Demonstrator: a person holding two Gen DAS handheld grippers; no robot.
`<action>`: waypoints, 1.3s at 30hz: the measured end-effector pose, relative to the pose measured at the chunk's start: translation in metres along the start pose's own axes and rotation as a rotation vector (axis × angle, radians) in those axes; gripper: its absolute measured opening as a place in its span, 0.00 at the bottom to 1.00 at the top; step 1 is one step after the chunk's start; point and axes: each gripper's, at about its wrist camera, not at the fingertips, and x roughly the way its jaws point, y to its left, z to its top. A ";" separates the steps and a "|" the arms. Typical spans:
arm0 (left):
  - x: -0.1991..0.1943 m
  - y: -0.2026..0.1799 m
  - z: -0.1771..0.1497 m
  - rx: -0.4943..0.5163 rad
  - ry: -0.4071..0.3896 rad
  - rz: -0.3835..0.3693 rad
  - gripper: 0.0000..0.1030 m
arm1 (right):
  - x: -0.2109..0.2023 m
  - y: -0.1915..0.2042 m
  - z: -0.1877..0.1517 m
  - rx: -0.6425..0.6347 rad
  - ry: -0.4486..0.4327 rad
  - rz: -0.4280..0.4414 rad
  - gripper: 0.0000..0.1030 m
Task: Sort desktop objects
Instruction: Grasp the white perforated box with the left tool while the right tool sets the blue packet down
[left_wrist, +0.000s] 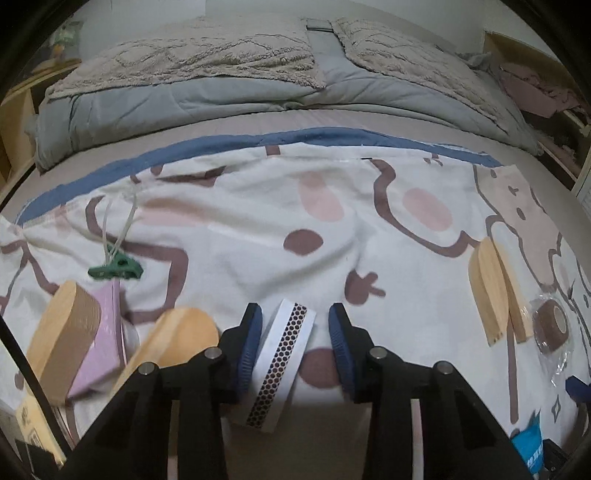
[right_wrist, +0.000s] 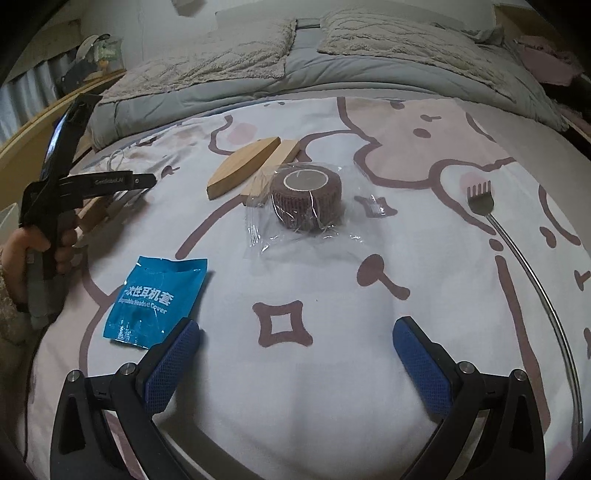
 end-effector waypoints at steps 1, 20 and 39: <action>-0.002 0.001 -0.002 -0.010 0.000 -0.004 0.33 | 0.000 0.001 0.000 -0.004 0.002 -0.005 1.00; -0.046 -0.016 -0.063 0.019 0.004 -0.047 0.20 | -0.001 -0.002 -0.001 0.008 -0.007 0.009 1.00; -0.050 -0.015 -0.066 -0.021 0.023 -0.068 0.19 | -0.003 -0.007 -0.002 0.036 -0.019 0.046 1.00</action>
